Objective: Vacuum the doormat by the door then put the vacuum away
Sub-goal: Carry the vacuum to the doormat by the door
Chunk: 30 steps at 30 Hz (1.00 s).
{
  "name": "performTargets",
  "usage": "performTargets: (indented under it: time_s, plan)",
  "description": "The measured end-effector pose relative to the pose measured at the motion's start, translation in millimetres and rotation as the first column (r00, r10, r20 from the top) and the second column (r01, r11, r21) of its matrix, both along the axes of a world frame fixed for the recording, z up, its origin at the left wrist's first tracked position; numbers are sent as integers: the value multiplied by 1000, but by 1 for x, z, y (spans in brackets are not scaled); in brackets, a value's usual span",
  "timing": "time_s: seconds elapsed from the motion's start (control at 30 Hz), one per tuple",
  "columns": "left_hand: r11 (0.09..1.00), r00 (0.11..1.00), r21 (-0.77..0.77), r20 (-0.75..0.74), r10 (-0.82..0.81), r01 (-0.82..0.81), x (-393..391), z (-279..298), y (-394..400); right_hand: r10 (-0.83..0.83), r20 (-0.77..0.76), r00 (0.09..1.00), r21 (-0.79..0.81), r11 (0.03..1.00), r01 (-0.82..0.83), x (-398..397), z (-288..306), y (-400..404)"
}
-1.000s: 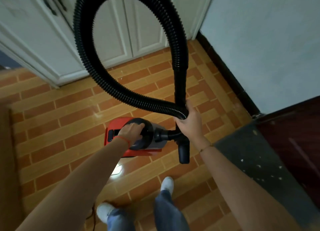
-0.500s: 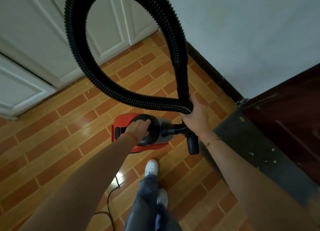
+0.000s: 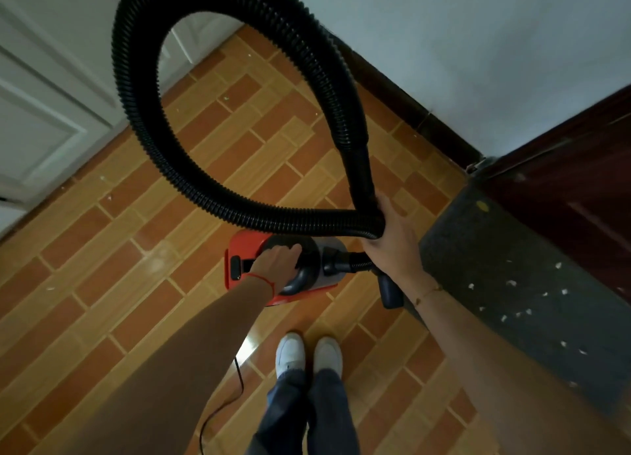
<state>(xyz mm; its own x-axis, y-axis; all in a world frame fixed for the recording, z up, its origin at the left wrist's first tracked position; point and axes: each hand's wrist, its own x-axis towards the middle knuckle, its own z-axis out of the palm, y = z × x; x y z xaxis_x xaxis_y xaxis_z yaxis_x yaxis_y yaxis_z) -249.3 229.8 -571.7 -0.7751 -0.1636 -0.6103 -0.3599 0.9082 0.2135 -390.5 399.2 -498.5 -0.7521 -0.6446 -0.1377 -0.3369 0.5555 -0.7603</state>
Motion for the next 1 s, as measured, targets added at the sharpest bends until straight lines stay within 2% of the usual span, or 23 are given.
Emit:
performTargets:
  time_s: [0.23,0.43,0.8,1.0]
  plan:
    - [999,998,-21,56,-29,30,-24,-84,13,-56,53,997,18,998,55,-22,-91,15]
    - [999,997,-20,67,-48,49,-33,-135,18,-82,65,995,29,996,80,-24,-147,21]
    - [997,994,-52,101,-51,57,-29,-178,22,-163,164,973,-55,983,174,-28,-188,27]
    - [996,996,-74,75,-40,46,-31,-183,26,-154,125,980,-43,986,161,-29,-199,21]
